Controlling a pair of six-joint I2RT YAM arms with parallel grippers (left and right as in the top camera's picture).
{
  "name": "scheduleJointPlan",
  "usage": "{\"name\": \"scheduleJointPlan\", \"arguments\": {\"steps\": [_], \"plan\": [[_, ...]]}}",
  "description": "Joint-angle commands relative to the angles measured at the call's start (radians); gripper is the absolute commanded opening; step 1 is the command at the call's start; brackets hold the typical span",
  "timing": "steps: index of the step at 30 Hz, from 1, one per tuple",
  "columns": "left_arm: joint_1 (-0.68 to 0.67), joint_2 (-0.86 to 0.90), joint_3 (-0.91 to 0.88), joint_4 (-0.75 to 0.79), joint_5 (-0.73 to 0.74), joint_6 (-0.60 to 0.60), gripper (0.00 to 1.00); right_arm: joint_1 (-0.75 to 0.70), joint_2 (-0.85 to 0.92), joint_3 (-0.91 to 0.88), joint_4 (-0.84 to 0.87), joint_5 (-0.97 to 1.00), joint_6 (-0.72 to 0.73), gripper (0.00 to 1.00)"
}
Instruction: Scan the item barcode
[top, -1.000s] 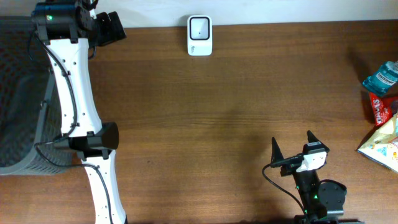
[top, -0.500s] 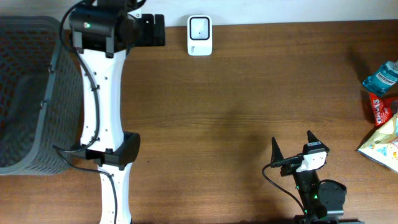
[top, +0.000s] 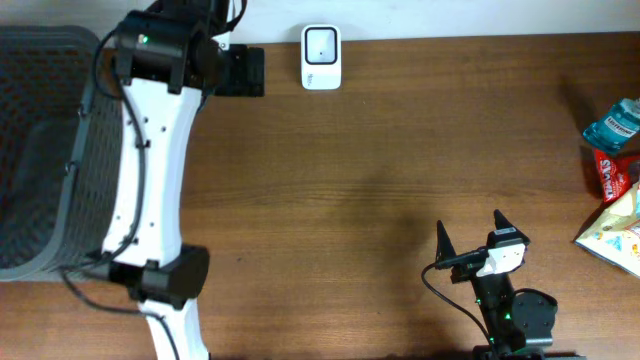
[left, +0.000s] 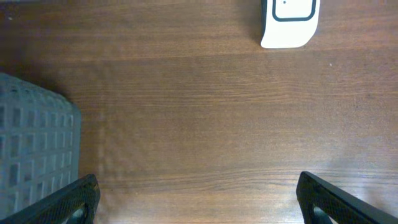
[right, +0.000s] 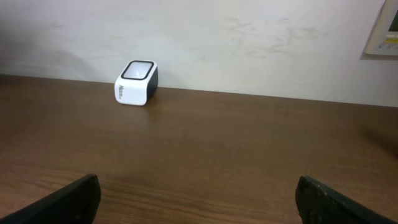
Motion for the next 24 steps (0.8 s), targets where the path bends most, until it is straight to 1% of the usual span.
{"name": "scheduleJointPlan", "arguments": {"steps": [1,3,6,7,10,13,15,19,20,21,23,24], "plan": [[0.002,-0.142,-0.193,0.088,-0.019,0.016,0.99,0.007,-0.008,-0.008,-0.003,0.010,0.007,0.99],[0.002,-0.197,-0.296,0.141,-0.019,0.012,0.99,0.007,-0.008,-0.008,-0.003,0.010,0.007,0.99],[0.003,-0.321,-0.539,0.257,-0.020,0.012,0.99,0.007,-0.008,-0.008,-0.003,0.010,0.006,0.99],[0.003,-0.388,-0.668,0.313,-0.019,0.012,0.99,0.007,-0.008,-0.008,-0.003,0.010,0.006,0.99],[0.003,-0.494,-0.861,0.394,-0.021,0.012,0.99,0.007,-0.008,-0.008,-0.003,0.010,0.006,0.99],[0.019,-0.632,-1.071,0.456,-0.064,0.013,0.99,0.007,-0.008,-0.008,-0.003,0.010,0.006,0.99],[0.057,-0.735,-1.199,0.455,-0.077,0.012,0.99,0.007,-0.008,-0.008,-0.003,0.010,0.006,0.99],[0.114,-0.922,-1.363,0.450,-0.052,0.012,0.99,0.007,-0.008,-0.008,-0.003,0.010,0.006,0.99],[0.123,-0.977,-1.393,0.452,-0.058,0.013,0.98,0.007,-0.008,-0.008,-0.003,0.010,0.006,0.99],[0.133,-1.043,-1.420,0.462,-0.096,0.009,0.98,0.007,-0.008,-0.008,-0.003,0.010,0.006,0.99],[0.146,-1.134,-1.449,0.465,-0.121,-0.072,0.98,0.007,-0.008,-0.008,-0.003,0.010,0.006,0.99],[0.157,-1.199,-1.472,0.465,-0.128,-0.092,0.98,0.007,-0.008,-0.008,-0.003,0.010,0.006,0.99]]}}
